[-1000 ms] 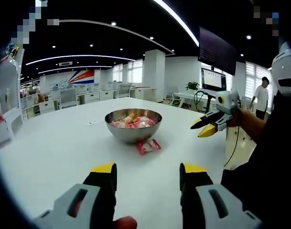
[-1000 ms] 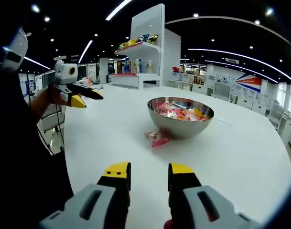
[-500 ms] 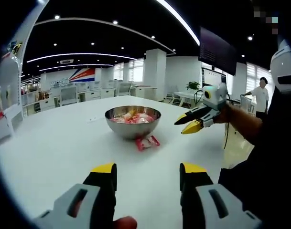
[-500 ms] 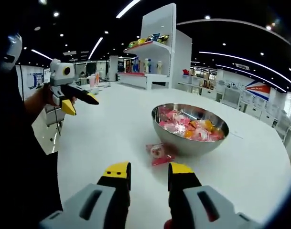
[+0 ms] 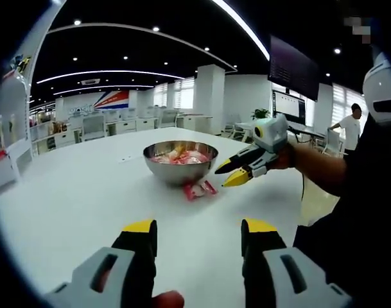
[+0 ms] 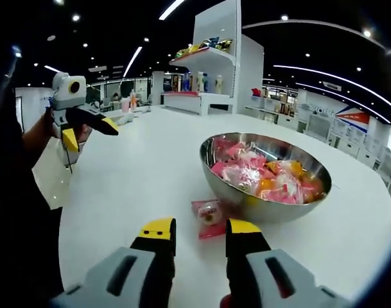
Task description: Pick up the marshmallows scattered on the table and place them into the bowl on the table
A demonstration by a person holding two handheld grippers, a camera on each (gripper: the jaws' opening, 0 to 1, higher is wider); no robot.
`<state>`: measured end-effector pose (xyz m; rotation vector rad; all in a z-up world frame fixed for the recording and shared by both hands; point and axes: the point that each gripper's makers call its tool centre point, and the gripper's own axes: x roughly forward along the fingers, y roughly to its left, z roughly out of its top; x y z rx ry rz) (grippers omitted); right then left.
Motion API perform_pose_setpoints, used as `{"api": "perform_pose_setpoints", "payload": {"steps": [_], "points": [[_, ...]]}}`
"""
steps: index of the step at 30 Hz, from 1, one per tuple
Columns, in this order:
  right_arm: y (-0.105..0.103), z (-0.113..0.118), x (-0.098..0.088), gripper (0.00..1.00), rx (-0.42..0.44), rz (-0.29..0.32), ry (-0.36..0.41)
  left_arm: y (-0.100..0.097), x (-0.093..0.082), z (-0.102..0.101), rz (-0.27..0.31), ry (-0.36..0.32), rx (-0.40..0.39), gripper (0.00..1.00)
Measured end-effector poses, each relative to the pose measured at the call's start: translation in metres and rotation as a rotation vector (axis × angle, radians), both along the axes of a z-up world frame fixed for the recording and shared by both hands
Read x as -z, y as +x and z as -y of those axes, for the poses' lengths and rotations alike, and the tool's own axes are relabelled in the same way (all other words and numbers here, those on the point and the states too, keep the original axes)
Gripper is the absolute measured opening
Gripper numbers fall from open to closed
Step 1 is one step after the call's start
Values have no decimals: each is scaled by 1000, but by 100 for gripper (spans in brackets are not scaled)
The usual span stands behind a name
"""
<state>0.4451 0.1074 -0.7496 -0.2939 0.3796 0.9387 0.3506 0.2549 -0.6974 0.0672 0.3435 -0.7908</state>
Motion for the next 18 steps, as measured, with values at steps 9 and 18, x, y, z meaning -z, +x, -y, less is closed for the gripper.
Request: {"api": "perform_pose_setpoints", "payload": {"steps": [9, 18], "points": [[16, -14, 21, 32, -2, -31, -30, -1, 1, -3, -3, 5, -8, 53], [18, -20, 34, 32, -2, -7, -70, 0, 3, -8, -11, 8, -21, 53]]}}
